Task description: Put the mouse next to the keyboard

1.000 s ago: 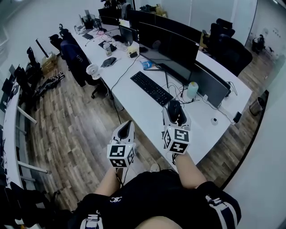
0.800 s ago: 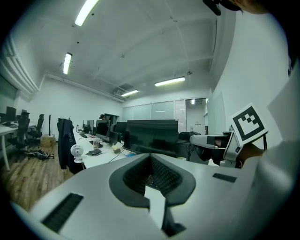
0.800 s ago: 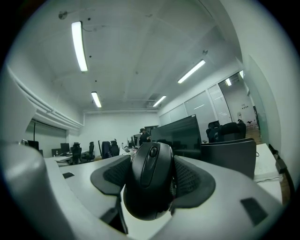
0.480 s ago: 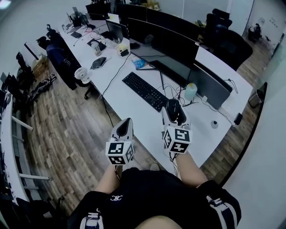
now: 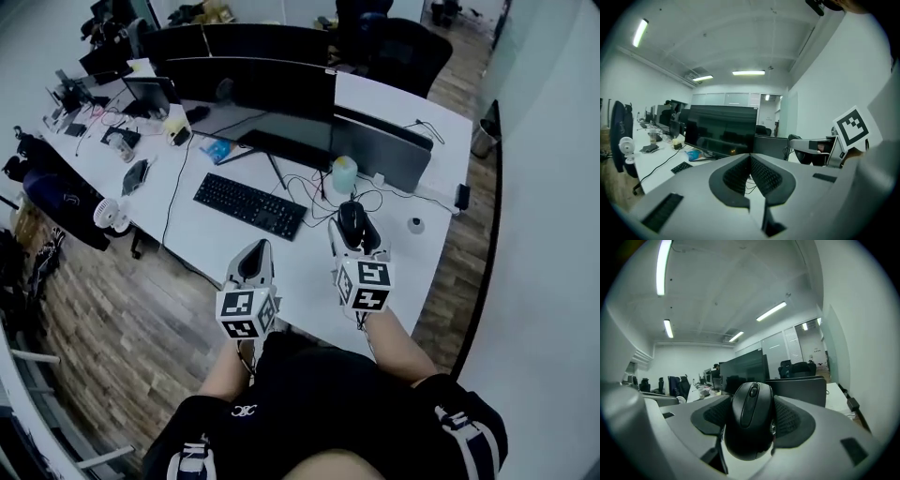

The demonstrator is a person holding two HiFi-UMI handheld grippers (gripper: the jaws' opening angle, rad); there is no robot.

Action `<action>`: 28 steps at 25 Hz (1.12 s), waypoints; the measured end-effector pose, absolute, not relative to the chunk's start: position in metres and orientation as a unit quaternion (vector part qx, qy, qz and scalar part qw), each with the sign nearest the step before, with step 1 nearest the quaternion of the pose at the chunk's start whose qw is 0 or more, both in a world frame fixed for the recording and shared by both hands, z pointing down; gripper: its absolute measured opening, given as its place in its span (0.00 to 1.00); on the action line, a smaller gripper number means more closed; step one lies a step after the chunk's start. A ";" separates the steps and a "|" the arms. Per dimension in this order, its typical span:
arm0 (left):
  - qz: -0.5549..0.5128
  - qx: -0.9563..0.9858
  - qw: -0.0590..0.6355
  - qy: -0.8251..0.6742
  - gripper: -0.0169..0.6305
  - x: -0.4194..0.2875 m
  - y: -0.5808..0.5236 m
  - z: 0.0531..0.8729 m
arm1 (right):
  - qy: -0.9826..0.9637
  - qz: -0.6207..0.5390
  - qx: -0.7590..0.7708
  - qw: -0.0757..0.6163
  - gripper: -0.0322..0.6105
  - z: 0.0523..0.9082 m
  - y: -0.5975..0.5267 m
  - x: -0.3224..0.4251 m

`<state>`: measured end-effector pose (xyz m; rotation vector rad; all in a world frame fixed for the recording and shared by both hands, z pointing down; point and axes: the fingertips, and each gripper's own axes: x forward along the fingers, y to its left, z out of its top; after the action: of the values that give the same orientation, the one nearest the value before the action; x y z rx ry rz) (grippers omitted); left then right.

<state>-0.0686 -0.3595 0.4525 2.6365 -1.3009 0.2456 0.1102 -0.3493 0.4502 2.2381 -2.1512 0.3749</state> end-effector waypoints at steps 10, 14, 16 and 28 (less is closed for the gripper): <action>0.084 0.942 0.084 -0.315 0.05 -0.023 -0.445 0.451 | -0.597 0.139 0.790 0.022 0.52 0.487 -0.394 0.141; 0.088 0.950 0.082 -0.290 0.05 -0.024 -0.470 0.454 | -0.573 0.157 0.804 0.025 0.52 0.513 -0.415 0.138; 0.093 0.951 0.084 -0.282 0.05 -0.028 -0.482 0.459 | -0.568 0.167 0.805 0.033 0.52 0.534 -0.430 0.133; 0.116 0.952 0.098 -0.264 0.05 -0.077 -0.546 0.490 | -0.514 0.238 0.819 0.089 0.52 0.641 -0.490 0.109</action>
<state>-0.0771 -0.5455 0.4896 2.8183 -0.7810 0.3426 0.1091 -0.4899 0.6409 2.4372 -1.5304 0.7092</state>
